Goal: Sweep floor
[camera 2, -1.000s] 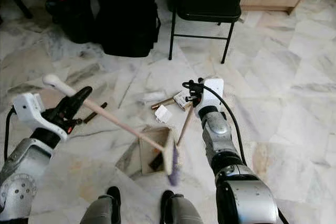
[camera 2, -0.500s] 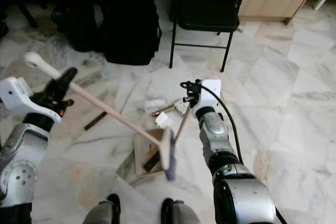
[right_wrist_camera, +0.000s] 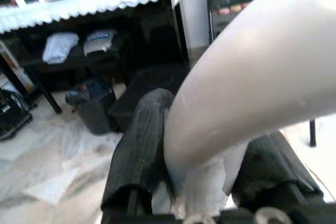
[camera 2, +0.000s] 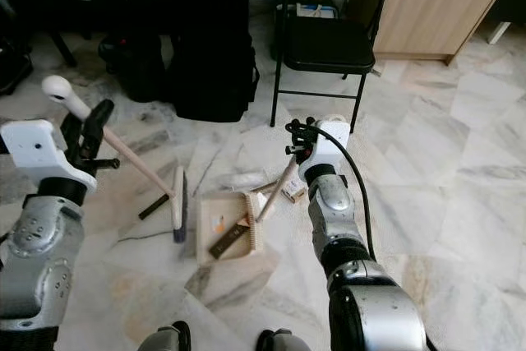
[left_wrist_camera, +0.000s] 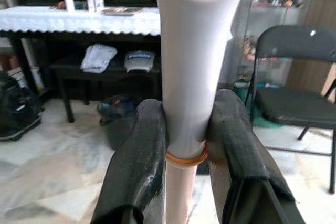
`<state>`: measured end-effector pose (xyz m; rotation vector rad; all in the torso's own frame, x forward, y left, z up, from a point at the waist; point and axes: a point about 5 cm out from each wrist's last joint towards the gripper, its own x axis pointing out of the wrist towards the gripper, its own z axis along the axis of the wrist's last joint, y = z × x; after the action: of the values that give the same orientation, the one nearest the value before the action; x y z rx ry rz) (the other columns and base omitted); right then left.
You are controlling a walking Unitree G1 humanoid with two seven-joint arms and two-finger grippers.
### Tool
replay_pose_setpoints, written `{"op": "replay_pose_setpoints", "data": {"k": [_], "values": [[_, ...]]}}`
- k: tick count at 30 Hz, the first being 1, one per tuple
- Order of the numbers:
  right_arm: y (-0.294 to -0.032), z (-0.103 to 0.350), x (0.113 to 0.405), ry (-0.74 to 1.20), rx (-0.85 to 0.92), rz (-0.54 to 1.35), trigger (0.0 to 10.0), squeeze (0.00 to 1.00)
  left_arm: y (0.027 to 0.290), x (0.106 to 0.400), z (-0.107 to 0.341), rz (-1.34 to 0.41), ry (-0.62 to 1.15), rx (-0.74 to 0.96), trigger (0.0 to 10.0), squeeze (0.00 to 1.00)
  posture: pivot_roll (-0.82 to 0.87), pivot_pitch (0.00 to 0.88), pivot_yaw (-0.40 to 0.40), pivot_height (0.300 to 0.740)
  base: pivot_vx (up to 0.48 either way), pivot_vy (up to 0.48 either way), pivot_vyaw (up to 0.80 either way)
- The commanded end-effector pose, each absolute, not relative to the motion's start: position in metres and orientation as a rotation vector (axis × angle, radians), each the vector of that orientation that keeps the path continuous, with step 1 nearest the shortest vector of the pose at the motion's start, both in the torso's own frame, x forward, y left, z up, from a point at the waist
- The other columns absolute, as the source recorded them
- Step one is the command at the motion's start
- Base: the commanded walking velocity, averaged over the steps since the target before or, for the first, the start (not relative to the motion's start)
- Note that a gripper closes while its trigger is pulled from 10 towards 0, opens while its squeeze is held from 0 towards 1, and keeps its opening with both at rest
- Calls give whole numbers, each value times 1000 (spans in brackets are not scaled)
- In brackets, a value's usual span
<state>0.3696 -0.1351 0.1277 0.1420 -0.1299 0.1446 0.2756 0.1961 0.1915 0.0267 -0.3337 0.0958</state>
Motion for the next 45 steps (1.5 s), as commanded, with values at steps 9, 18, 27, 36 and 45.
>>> {"op": "replay_pose_setpoints", "data": {"k": [9,18,27,36,45], "values": [[-136,145,357,-262,204,147,10000,0,204,268,167,204,-307,117,10000,0,3,41,-29,740,0,0,0],[-141,148,339,-290,205,140,10000,0,208,256,151,235,-268,121,10000,0,6,9,-23,740,0,0,73],[-137,150,331,-287,232,138,10000,0,203,255,148,239,-266,110,10000,0,7,0,-23,740,0,0,784],[-133,155,331,-288,258,138,10000,0,200,258,149,231,-274,116,10000,0,8,0,-18,740,0,0,800],[-125,158,333,-273,273,164,10000,0,197,265,156,228,-294,133,10000,0,17,23,-16,740,0,0,800]]}}
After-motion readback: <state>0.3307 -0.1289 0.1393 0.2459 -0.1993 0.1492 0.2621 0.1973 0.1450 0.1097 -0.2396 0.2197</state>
